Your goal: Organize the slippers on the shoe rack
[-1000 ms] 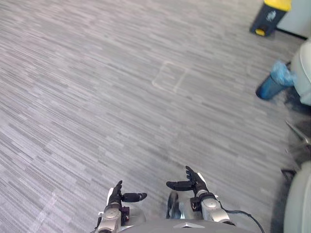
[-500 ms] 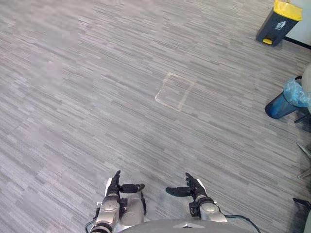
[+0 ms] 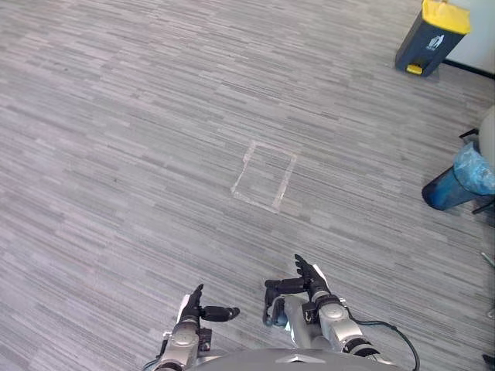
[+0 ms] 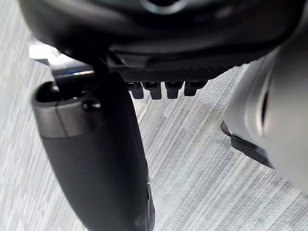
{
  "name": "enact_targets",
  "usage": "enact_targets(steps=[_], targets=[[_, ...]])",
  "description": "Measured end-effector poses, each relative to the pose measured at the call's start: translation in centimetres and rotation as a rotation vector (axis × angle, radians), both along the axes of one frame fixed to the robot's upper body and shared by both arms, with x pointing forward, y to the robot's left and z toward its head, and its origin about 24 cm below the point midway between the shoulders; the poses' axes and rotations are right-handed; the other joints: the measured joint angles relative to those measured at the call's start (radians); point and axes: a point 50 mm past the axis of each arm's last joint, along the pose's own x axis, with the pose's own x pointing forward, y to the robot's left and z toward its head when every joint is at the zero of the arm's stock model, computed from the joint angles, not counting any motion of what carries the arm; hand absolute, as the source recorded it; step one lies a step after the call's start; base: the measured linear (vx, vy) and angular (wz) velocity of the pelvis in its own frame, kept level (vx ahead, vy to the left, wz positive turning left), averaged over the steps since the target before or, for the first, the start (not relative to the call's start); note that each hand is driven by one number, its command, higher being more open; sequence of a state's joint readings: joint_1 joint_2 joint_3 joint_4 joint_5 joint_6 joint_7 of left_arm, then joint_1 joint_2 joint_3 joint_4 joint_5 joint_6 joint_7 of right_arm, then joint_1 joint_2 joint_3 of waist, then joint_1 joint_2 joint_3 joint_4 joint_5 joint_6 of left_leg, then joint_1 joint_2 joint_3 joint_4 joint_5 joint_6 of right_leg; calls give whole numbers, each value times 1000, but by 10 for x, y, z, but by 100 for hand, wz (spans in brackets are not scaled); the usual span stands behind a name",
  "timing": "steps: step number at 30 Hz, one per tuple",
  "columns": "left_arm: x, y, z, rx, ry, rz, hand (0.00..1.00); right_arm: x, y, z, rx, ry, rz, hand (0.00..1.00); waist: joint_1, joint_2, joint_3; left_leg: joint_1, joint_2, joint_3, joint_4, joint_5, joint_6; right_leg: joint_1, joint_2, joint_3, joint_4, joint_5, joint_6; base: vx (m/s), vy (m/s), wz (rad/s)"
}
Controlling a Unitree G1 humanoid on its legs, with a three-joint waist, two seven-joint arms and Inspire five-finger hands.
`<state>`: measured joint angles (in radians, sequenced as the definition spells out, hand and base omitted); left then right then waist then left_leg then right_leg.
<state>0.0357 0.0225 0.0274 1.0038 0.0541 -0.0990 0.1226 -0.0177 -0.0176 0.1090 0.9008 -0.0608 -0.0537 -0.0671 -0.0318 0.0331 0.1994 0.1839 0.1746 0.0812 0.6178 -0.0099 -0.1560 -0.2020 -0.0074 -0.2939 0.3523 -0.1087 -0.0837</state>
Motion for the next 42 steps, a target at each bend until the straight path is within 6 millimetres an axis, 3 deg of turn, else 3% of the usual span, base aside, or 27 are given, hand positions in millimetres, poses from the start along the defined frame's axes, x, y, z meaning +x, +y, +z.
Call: enact_targets(steps=[1,2,4,6,8,9,11,13,15,17,18,19,20,21,23,25,26,27,28,29,32,33,34,35,37,40,42], targets=[[3,-1,2,-16,-23,42,100,-5,1,-1,1,9,-2,100,8,16,-2,-129,56,1,279,-47,-27,88,39,3,-71,-4,-6,616,-75,-16],[8,2,6,-14,-50,60,100,-7,7,-2,16,14,-3,100,19,8,3,-228,97,28,435,-118,-8,173,60,10,-131,-9,-12,597,-68,-17],[15,6,10,-4,-84,56,100,-8,14,-2,34,17,-4,100,34,-18,1,-322,104,78,432,-192,33,252,59,28,-199,-7,-9,408,-10,-23],[24,5,15,-3,-122,50,100,-1,16,1,39,-2,-6,100,52,-37,8,-426,68,124,174,-260,76,330,33,62,-251,-10,-2,454,68,-42],[29,5,18,-1,-142,47,100,3,15,3,35,-13,-11,100,60,-48,15,-468,11,101,-76,-235,82,368,-2,84,-271,-33,42,325,164,-39],[30,5,18,-4,-150,48,100,2,12,2,28,-13,-12,100,65,-44,17,-482,-13,69,-248,-112,91,399,-19,103,-280,-59,83,529,319,-40],[30,9,18,10,-148,43,100,-3,12,-2,23,16,-8,100,78,-59,13,-434,-54,82,-307,-13,99,427,-52,149,-297,-78,103,486,267,-35],[29,16,17,31,-126,42,100,-7,15,-5,24,37,0,100,74,-83,3,-443,-76,87,-245,-68,148,430,-84,172,-277,-46,123,523,252,-4],[23,19,13,48,-89,19,100,-12,14,-7,22,54,-4,100,71,-74,-1,-426,-77,89,-197,-140,159,405,-94,192,-167,-53,134,422,233,-7],[14,24,9,70,-49,1,100,-15,13,-10,18,71,-4,100,70,-79,1,-342,-95,122,-214,-210,175,263,-141,230,215,-49,179,443,227,-32],[12,26,8,77,-40,-5,100,-17,13,-11,18,81,-2,100,67,-86,10,-276,-112,144,-233,-232,185,186,-180,243,434,-8,225,414,194,-35],[11,26,8,83,-32,-12,100,-16,14,-11,18,85,3,100,63,-86,10,-234,-116,158,-241,-248,189,142,-199,237,548,-17,210,516,193,-36],[6,27,5,96,-10,-36,100,-13,15,-9,18,75,14,100,51,-73,13,-164,-116,171,-265,-266,194,83,-221,189,663,-50,157,345,115,-27],[4,26,5,100,-5,-46,100,-11,16,-8,18,66,23,100,43,-70,12,-126,-116,177,-289,-267,195,55,-224,159,684,-63,136,454,108,-21],[3,25,4,104,1,-69,100,-2,19,-4,17,29,51,100,27,-53,17,-20,-91,188,-374,-267,194,-24,-188,44,587,-120,82,470,36,-11],[0,24,2,99,17,-74,100,5,21,0,12,-1,70,100,20,-54,17,27,-72,199,-404,-267,194,-83,-154,-34,389,-123,76,560,-39,-1],[-1,23,1,91,23,-72,100,6,20,1,11,-10,72,100,20,-57,18,47,-68,201,-416,-268,192,-101,-137,-60,271,-106,81,591,-105,12],[-2,23,1,90,26,-77,100,5,20,0,9,-6,73,100,19,-69,11,77,-81,203,-427,-283,148,-98,-93,-72,11,24,71,497,-125,14],[-3,23,1,91,28,-76,100,2,19,-1,7,5,74,100,18,-78,6,88,-89,197,-427,-291,133,-97,-86,-68,-47,103,51,513,-143,-2],[-2,16,-1,80,36,-84,100,7,12,0,-28,-7,96,100,25,-36,6,119,-53,168,-413,-307,99,-96,-49,-44,-4,158,-20,413,-127,-18],[-3,6,-2,62,36,-100,100,5,6,-1,-37,5,75,100,15,1,-8,50,-7,115,-200,-267,50,-77,-16,-40,36,53,-19,457,-147,-21],[-2,8,-1,65,33,-92,100,1,5,-3,-37,20,69,100,13,4,-6,21,4,95,-109,-231,51,-52,-9,-38,32,35,-18,501,-139,-19],[-1,6,-1,51,33,-79,100,-1,5,-4,-36,30,66,100,12,5,-4,-46,29,64,79,-120,44,12,12,-22,-9,20,-20,589,-145,-26],[-1,7,-1,49,28,-64,100,-6,5,-5,-31,36,57,100,15,7,-5,-117,65,66,262,-136,24,84,36,-8,-64,13,-27,573,-127,-30],[2,10,1,59,7,-61,100,-11,4,-7,-29,48,38,100,25,-5,-7,-207,81,99,376,-231,53,185,58,36,-136,8,-30,477,-29,-59],[5,13,4,68,-14,-60,100,-10,-1,-7,-37,49,20,100,30,-17,-5,-295,29,85,198,-314,71,258,56,127,-178,10,-27,384,78,-88],[8,13,6,70,-27,-62,100,-10,-2,-7,-35,48,-6,100,34,-28,1,-343,-80,-101,-83,-315,65,283,32,216,-191,-3,3,302,235,-109]])
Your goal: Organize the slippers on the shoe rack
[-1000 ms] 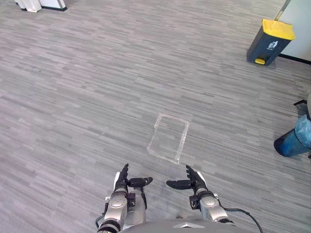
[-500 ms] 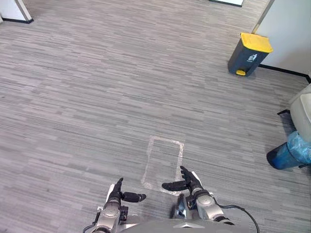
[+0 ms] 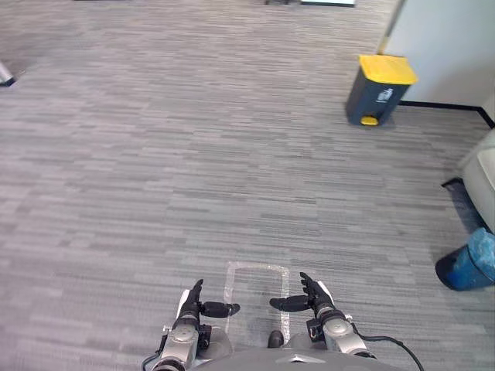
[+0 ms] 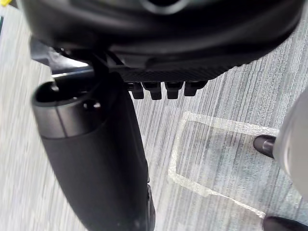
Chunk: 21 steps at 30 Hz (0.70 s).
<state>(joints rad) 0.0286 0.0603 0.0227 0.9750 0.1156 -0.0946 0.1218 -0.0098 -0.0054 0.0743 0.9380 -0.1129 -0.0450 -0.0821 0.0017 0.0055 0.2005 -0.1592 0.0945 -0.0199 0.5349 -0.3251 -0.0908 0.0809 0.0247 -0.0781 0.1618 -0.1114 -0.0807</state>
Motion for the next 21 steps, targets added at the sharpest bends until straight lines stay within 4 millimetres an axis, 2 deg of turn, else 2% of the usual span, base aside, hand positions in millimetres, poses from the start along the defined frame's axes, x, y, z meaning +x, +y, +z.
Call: enact_targets(steps=[1,2,3,4,6,7,9,10,11,12,13,14,15,17,19,21], targets=[[0,0,0,0,-3,0,100,0,-1,0,-2,1,-6,100,-1,1,1,-4,-17,-39,-38,5,-2,2,-4,13,0,-4,7,328,306,-117],[1,-3,0,-9,-6,3,100,-3,-5,-2,-12,10,-21,100,1,16,3,-7,-46,-176,-159,66,-18,8,-2,69,2,-20,41,286,303,-117],[-3,-7,-2,-21,9,3,100,-9,-10,-4,-25,32,-25,100,1,35,-4,11,-42,-183,-167,184,-1,8,5,118,17,-37,69,291,307,-131],[-3,-4,-2,-17,8,8,100,-9,-11,-5,-29,40,-24,100,4,27,-4,20,-46,-148,-155,173,16,8,-1,149,29,-46,81,285,297,-112],[-4,2,-2,-3,15,7,100,-12,-5,-6,-12,46,-26,100,1,-11,-13,59,-64,-52,-173,144,53,-10,-43,213,62,-67,112,235,260,-105],[-5,3,-2,0,19,8,100,-13,-3,-7,-8,49,-26,100,1,-16,-16,73,-65,-21,-184,138,62,-22,-52,227,76,-70,117,186,236,-119],[-8,6,-4,3,32,18,100,-12,2,-6,6,48,-20,100,4,-19,-15,144,-60,91,-256,144,88,-63,-88,151,144,-72,143,140,191,-125],[-9,7,-4,4,33,20,100,-11,3,-7,8,50,-18,100,4,-18,-14,161,-60,112,-270,147,92,-74,-99,112,158,-72,144,111,154,-118],[-10,8,-4,9,39,13,100,-9,4,-6,11,49,-13,100,4,-18,-14,193,-60,162,-297,149,96,-88,-133,-22,182,-73,144,111,125,-135],[-12,9,-5,15,44,4,100,-8,6,-6,12,48,-6,100,2,-19,-15,220,-59,224,-319,149,96,-100,-175,-228,186,-76,136,108,101,-129],[-12,9,-5,16,46,3,100,-8,6,-6,12,48,-3,100,1,-19,-16,224,-59,240,-324,149,96,-101,-184,-286,179,-75,131,83,42,-105],[-12,9,-5,15,51,2,100,-7,6,-6,11,48,-2,100,1,-21,-16,230,-59,262,-332,149,96,-104,-191,-341,165,-73,111,108,-1,-72],[-12,7,-7,12,62,-8,100,-4,4,-5,2,40,-1,100,-10,-13,-13,243,-49,293,-355,149,96,-117,-181,-352,165,-61,102,112,-10,-73],[-11,2,-7,-4,64,-1,100,-2,1,-5,-8,40,3,100,-7,1,-7,269,-34,346,-390,151,92,-141,-172,-387,186,-51,89,110,-12,-81],[-12,1,-8,-7,69,-4,100,-1,1,-6,-12,52,8,100,-9,4,-6,299,-27,395,-414,159,78,-146,-164,-414,195,-45,82,75,-7,-84],[-12,0,-8,-15,73,-11,100,-1,-2,-6,-18,49,3,100,-17,4,-6,313,-27,400,-419,166,68,-136,-152,-394,172,-43,79,64,-8,-47]])
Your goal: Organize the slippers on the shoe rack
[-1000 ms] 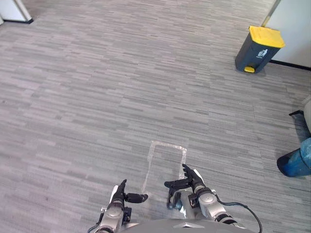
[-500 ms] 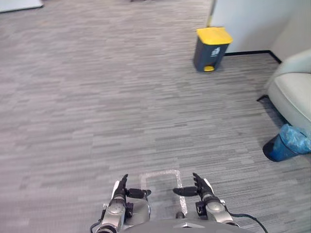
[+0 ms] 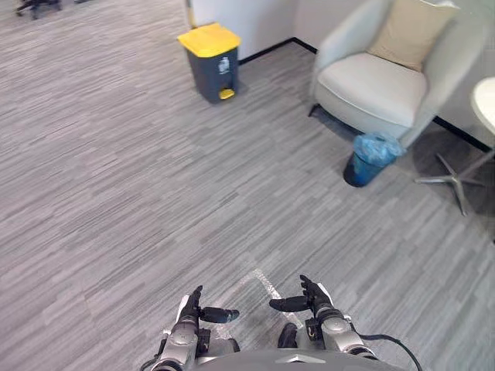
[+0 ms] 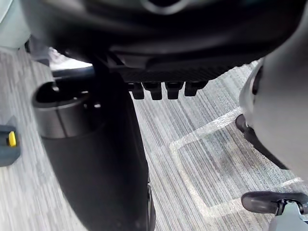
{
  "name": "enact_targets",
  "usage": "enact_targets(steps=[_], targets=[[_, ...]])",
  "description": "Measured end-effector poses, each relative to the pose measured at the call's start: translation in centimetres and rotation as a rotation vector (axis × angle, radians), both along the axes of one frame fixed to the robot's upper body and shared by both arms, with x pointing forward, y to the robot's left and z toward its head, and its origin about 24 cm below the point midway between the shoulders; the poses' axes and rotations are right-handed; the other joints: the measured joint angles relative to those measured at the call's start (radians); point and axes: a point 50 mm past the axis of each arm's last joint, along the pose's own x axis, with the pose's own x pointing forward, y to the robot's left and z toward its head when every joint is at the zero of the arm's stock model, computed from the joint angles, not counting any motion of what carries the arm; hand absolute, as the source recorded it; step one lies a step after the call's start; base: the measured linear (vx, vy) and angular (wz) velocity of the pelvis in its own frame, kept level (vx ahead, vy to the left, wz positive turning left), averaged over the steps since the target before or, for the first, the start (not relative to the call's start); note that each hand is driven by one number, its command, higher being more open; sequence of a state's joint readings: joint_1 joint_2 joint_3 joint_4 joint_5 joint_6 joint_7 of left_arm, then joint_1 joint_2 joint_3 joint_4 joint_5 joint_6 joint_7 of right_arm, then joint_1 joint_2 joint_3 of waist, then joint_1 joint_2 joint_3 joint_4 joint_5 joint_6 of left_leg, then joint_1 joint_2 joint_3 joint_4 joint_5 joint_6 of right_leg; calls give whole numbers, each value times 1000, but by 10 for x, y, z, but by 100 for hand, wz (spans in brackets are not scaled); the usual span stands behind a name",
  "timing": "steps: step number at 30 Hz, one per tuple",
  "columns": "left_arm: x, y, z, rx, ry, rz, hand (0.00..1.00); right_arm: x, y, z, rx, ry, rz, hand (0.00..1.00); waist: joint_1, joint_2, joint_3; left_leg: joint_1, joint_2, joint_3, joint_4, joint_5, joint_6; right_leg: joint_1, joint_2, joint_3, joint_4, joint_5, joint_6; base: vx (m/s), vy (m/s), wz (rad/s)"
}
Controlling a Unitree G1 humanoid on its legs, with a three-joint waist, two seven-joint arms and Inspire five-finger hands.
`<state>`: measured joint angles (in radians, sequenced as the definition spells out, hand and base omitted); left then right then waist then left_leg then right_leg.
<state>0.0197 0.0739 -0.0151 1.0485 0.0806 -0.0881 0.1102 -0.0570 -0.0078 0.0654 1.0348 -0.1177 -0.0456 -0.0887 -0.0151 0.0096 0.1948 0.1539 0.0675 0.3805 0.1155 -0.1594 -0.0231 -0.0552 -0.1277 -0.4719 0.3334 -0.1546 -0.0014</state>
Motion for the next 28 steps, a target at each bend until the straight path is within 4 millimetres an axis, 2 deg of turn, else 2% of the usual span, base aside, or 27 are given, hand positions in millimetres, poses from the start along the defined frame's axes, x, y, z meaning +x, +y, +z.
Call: enact_targets(steps=[3,4,5,7,8,9,11,12,13,14,15,16,17,18,19,20,23,28], targets=[[2,-2,0,-8,0,-19,100,-3,-10,-1,-22,9,-12,100,-1,1,1,-7,17,9,55,-10,-20,47,39,26,-107,25,-10,18,-31,-31],[1,-2,0,-10,1,-15,100,-6,-13,-2,-29,16,-15,100,2,3,3,-41,55,23,179,-41,-64,84,65,44,-175,46,-12,0,-74,-31],[2,-1,1,-10,-2,-13,100,-7,-14,-2,-32,18,-17,100,5,4,4,-70,78,23,264,-56,-72,101,79,58,-200,54,-16,3,-78,-55],[7,0,3,-9,-24,0,100,-6,-17,-1,-39,12,-17,100,18,29,18,-148,166,18,547,-64,-64,130,121,128,-217,52,-33,31,-36,-88],[7,-1,3,-16,-29,15,100,-5,-18,-1,-42,5,-19,100,22,44,23,-194,188,-3,644,-67,-42,134,134,167,-205,40,-52,137,52,-143],[8,-6,3,-36,-32,31,100,-3,-21,1,-50,-4,-23,100,29,51,32,-221,151,-102,647,-132,-34,127,136,238,-187,33,-60,115,66,-151],[11,-7,4,-41,-46,29,100,-4,-28,1,-62,1,-54,100,34,52,39,-256,78,-217,556,-179,-30,125,126,335,-173,30,-60,90,117,-170],[13,-6,6,-39,-59,34,100,-6,-32,0,-59,4,-99,100,39,42,45,-280,13,-333,464,-178,-33,116,109,410,-144,13,-46,98,179,-137],[13,-6,6,-39,-61,34,100,-7,-33,0,-59,5,-108,100,39,41,46,-283,2,-351,451,-178,-33,114,107,422,-137,10,-44,144,235,-167],[13,-7,6,-43,-69,39,100,-10,-40,0,-65,10,-148,100,48,50,42,-281,-50,-504,314,-148,-68,83,109,498,-77,-21,-15,108,175,-132],[10,-9,5,-49,-64,42,100,-11,-45,0,-79,13,-150,100,52,71,37,-277,-38,-533,269,-79,-83,70,132,532,-44,-38,-1,169,223,-169],[10,-12,4,-65,-55,53,100,-14,-51,-1,-94,21,-154,100,48,76,34,-258,-37,-501,293,-35,-23,68,133,570,0,-64,22,209,225,-100],[10,-11,4,-60,-52,52,100,-17,-51,-2,-86,28,-174,100,41,61,29,-245,-43,-482,289,-44,-17,70,121,572,9,-71,29,226,213,-71],[10,-8,5,-54,-54,51,100,-18,-48,-3,-75,31,-185,100,41,49,27,-238,-46,-467,284,-48,-13,69,113,573,12,-77,35,228,170,-46],[10,-3,5,-43,-53,49,100,-24,-46,-4,-59,40,-219,100,41,21,19,-221,-57,-442,269,-51,-8,67,98,586,17,-91,38,253,126,-40],[8,0,4,-34,-40,51,100,-28,-44,-5,-47,46,-241,100,39,4,10,-199,-65,-432,248,-51,-8,73,88,588,13,-94,43,243,104,-37],[5,1,3,-31,-29,54,100,-33,-43,-7,-43,59,-253,100,41,-2,4,-140,-66,-415,205,-51,-8,113,81,589,-12,-94,44,167,37,-18],[-2,0,0,-34,-3,57,100,-42,-47,-11,-33,93,-297,100,39,5,-27,-90,-51,-413,143,-51,-8,146,88,585,-47,-93,45,120,-36,-4]])
